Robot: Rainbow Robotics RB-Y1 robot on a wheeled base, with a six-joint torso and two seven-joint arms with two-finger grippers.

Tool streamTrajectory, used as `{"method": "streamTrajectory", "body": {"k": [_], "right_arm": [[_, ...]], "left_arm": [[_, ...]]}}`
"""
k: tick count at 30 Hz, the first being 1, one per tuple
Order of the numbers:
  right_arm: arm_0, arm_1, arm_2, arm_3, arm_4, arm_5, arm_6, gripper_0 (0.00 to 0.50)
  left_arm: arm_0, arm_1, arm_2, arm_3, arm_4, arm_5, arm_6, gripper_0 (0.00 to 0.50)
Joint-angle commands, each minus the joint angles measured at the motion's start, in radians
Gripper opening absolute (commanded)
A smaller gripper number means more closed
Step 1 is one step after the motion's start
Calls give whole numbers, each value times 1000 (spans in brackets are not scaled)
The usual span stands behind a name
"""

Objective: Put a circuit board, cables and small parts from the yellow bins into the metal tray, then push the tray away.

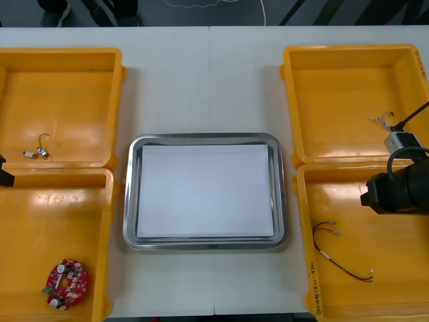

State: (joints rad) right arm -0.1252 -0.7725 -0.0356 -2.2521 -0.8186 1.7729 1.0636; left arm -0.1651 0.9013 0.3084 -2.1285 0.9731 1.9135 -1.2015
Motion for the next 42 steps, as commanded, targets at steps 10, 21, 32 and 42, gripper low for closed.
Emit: {"method": "streamTrajectory", "body": {"k": [10, 21, 32, 42], "right_arm": [[13, -30, -32, -7, -8, -1, 3, 500], [13, -30, -32, -7, -8, -1, 3, 500], [13, -30, -32, -7, -8, -1, 3, 500], [13, -30, -32, -7, -8, -1, 3, 500]], "left_arm": [[13, -7, 32, -25, -8, 6, -63, 500], [13, -7, 32, -25, -8, 6, -63, 500], [13, -7, 32, -25, -8, 6, -63, 500], [13, -7, 32, -25, -8, 6, -63, 500]]}}
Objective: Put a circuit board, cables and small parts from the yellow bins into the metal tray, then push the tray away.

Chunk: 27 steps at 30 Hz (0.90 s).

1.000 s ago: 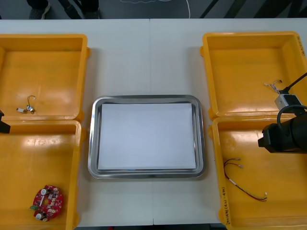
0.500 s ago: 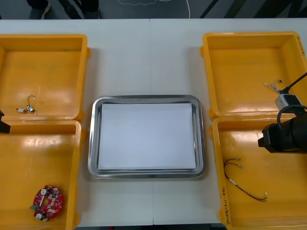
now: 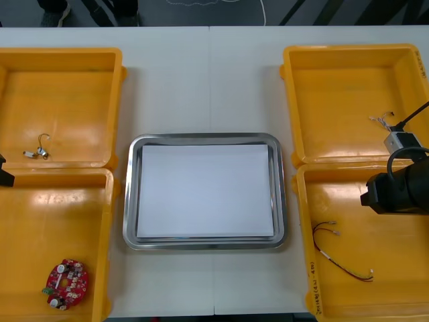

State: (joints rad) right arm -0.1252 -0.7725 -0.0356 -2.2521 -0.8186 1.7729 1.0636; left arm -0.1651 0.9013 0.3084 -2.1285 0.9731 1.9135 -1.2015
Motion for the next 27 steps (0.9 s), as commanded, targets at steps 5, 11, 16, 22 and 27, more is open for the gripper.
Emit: {"method": "streamTrajectory", "body": {"k": [5, 11, 16, 22, 27], "right_arm": [[13, -30, -32, -7, -8, -1, 3, 500], [13, -30, -32, -7, -8, -1, 3, 500], [13, -30, -32, -7, -8, -1, 3, 500], [13, -30, -32, -7, -8, -1, 3, 500], [55, -36, -6, 22, -10, 2, 4, 500]], "left_arm": [[13, -7, 32, -25, -8, 6, -63, 500], [13, -7, 32, -25, -8, 6, -63, 500], [13, -7, 32, -25, -8, 6, -63, 500], [13, -7, 32, -25, -8, 6, -63, 500], [13, -7, 32, -25, -8, 6, -63, 500]]}}
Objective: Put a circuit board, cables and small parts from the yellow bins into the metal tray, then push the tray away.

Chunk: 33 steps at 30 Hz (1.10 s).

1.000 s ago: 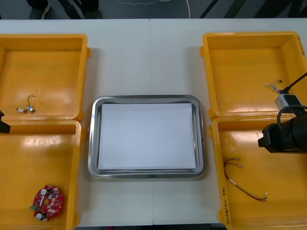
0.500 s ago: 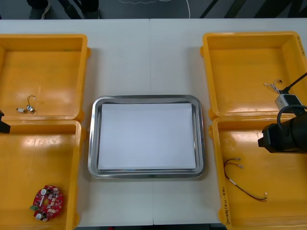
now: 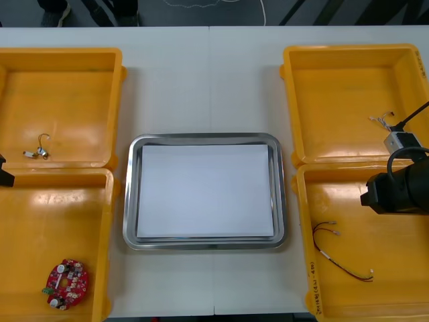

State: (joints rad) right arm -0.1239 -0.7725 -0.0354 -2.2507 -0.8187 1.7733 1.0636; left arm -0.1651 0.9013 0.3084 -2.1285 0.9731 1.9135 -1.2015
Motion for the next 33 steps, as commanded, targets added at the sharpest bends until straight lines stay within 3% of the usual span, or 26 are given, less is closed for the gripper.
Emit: {"method": "streamTrajectory", "body": {"k": [1, 10, 16, 21, 33], "right_arm": [[53, -47, -8, 23, -11, -5, 4, 500], [53, -59, -3, 22, -28, 3, 35, 500], [53, -59, 11, 22, -37, 12, 187, 500], [53, -57, 46, 0, -39, 14, 219, 500], [99, -59, 173, -83, 85, -14, 213, 500]], "left_arm": [[13, -7, 32, -25, -8, 6, -63, 500], [73, -35, 23, -28, 7, 6, -61, 500], [131, -42, 21, -74, 21, 6, -47, 500], [176, -81, 21, -105, 9, 6, -26, 500], [271, -199, 21, -183, -57, 6, 3, 500]]}}
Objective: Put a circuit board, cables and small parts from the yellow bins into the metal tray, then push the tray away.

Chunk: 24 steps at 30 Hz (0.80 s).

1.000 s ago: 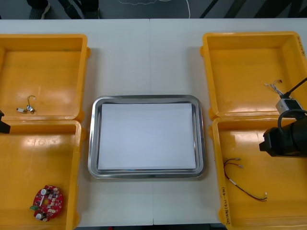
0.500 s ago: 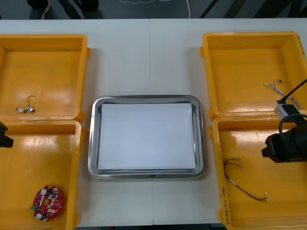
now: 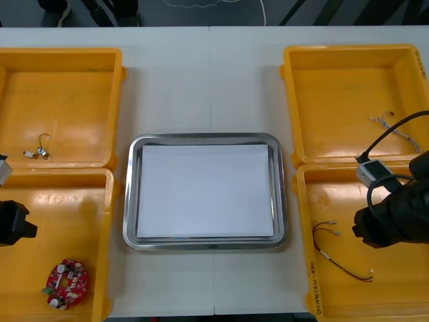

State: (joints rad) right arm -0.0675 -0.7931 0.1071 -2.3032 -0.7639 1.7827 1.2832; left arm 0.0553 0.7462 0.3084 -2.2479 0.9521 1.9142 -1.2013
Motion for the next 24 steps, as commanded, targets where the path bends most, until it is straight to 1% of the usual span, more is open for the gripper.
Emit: {"method": "streamTrajectory", "body": {"k": [1, 3, 4, 5, 10, 13, 17, 24], "right_arm": [[54, -40, 31, -30, 35, -36, -4, 500], [75, -40, 31, -28, 38, -62, 4, 500], [81, -40, 31, -30, 40, -69, 5, 500], [100, -40, 31, -30, 43, -91, 13, 500], [147, -44, 55, -39, 77, -152, 28, 500], [170, -46, 83, -47, 115, -189, 31, 500], [187, -46, 111, -45, 149, -226, 31, 500], [203, -47, 149, -45, 172, -258, 31, 500]], "left_arm": [[60, -57, 17, -73, -55, 6, 3, 500], [75, -91, 9, -82, -99, -1, 6, 500], [78, -100, 8, -85, -110, -6, 8, 500], [86, -125, 3, -88, -139, -21, 11, 500], [97, -191, -8, -88, -213, -37, 20, 500], [98, -205, -32, -88, -253, -37, 31, 500], [100, -206, -61, -88, -269, -37, 54, 500], [126, -218, -107, -88, -297, -76, 77, 500]]}}
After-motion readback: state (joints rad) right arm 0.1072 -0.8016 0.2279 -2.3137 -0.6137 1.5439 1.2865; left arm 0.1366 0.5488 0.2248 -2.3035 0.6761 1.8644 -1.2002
